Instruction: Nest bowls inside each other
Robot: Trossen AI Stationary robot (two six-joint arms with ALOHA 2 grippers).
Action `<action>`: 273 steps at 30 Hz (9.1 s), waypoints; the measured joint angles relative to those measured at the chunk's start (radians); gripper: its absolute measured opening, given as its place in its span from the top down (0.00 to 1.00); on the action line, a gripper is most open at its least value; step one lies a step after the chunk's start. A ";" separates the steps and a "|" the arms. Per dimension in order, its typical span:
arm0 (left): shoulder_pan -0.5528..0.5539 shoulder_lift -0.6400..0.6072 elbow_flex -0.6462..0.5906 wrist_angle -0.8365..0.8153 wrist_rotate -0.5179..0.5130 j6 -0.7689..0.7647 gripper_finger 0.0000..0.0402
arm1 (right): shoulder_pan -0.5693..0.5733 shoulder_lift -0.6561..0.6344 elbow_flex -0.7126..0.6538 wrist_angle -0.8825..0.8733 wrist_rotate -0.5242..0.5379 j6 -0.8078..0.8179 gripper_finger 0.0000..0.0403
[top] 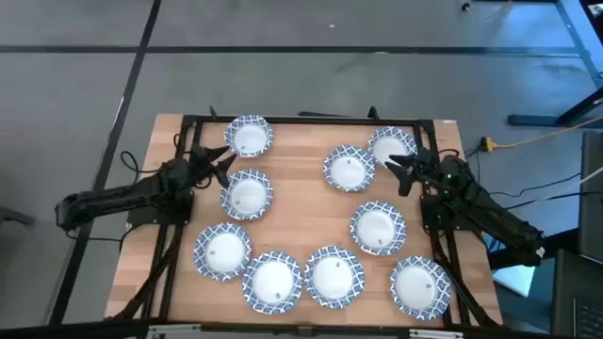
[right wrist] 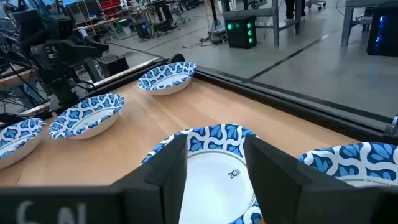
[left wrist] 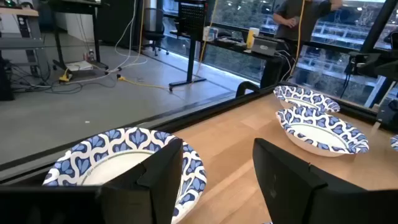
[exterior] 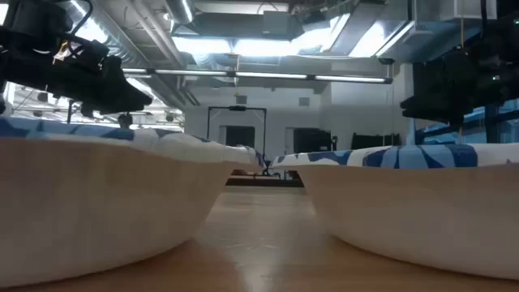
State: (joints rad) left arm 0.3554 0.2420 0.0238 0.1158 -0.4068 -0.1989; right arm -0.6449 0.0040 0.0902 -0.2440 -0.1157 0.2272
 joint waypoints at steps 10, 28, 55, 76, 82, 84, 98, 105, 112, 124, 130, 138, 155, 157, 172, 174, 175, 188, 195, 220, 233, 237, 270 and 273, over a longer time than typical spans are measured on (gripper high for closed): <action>0.000 0.000 0.000 0.000 0.000 0.000 0.53 | 0.000 0.000 0.000 0.000 0.000 0.000 0.60; 0.000 0.000 0.000 0.000 0.000 0.000 0.53 | 0.000 0.000 0.000 0.000 0.000 0.000 0.60; 0.000 0.000 0.000 0.000 0.000 0.000 0.53 | 0.000 0.000 0.000 0.000 0.000 0.000 0.60; 0.000 0.000 0.000 0.000 0.000 0.000 0.53 | 0.000 0.000 0.000 0.065 0.105 -0.001 0.60; 0.000 0.000 0.000 0.000 0.000 0.000 0.53 | 0.000 0.000 0.000 0.082 0.108 -0.032 0.60; 0.000 0.000 0.000 0.000 0.000 0.000 0.53 | 0.000 0.000 0.000 0.097 0.107 -0.049 0.60; 0.000 0.000 0.000 0.001 0.000 0.068 0.53 | 0.000 0.000 0.000 0.092 0.121 0.078 0.60; 0.000 0.000 0.000 0.001 0.000 0.102 0.53 | 0.000 0.000 0.000 0.093 0.117 0.185 0.60; 0.000 0.000 0.000 0.002 0.000 0.101 0.53 | 0.000 0.000 0.000 0.093 0.116 0.132 0.60; 0.000 0.000 0.000 0.002 0.000 0.101 0.53 | 0.000 0.000 0.000 0.098 0.078 0.109 0.55; 0.000 0.000 0.000 0.002 0.000 0.102 0.53 | 0.000 0.000 0.000 0.098 0.064 0.137 0.40; 0.000 0.000 0.000 0.002 0.000 0.102 0.53 | 0.000 0.000 0.000 0.099 0.062 0.189 0.30; 0.000 0.000 0.000 0.003 0.000 0.104 0.53 | 0.061 0.184 0.321 -0.248 -0.009 0.061 0.34; 0.000 0.000 0.000 0.003 0.000 0.104 0.53 | 0.065 0.248 0.375 -0.325 0.020 0.048 0.34; 0.000 0.000 0.000 0.004 0.000 0.104 0.53 | 0.076 0.776 0.518 -0.595 0.202 0.099 0.34; 0.000 0.000 0.000 0.004 0.000 0.105 0.53 | 0.086 0.829 0.519 -0.593 0.186 0.085 0.34; 0.000 0.000 0.000 0.004 0.000 0.105 0.53 | 0.091 0.854 0.519 -0.593 0.178 0.082 0.34; 0.000 0.000 0.000 0.004 0.000 0.105 0.53 | 0.165 1.063 0.570 -0.619 0.202 0.055 0.34; 0.000 0.000 0.000 0.005 0.000 0.105 0.53 | 0.207 1.120 0.696 -0.702 0.349 -0.120 0.34; -0.001 0.000 0.000 0.005 0.000 0.098 0.53 | 0.082 1.237 0.647 -0.648 0.288 -0.368 0.34; -0.001 0.000 0.000 0.005 0.000 0.097 0.53 | 0.078 1.416 0.647 -0.557 0.317 -0.406 0.51; -0.001 0.000 0.000 0.005 0.000 0.097 0.53 | 0.078 1.424 0.647 -0.550 0.319 -0.416 0.58; 0.000 0.000 0.000 0.005 0.000 0.105 0.53 | 0.032 1.422 0.803 -0.670 0.322 -0.416 0.98; 0.000 0.000 0.000 0.005 0.000 0.105 0.53 | 0.032 1.421 0.877 -0.721 0.322 -0.411 0.98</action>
State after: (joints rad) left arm 0.3550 0.2417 0.0235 0.1207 -0.4065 -0.0944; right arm -0.6125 1.4254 0.9668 -0.9652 0.2058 -0.1835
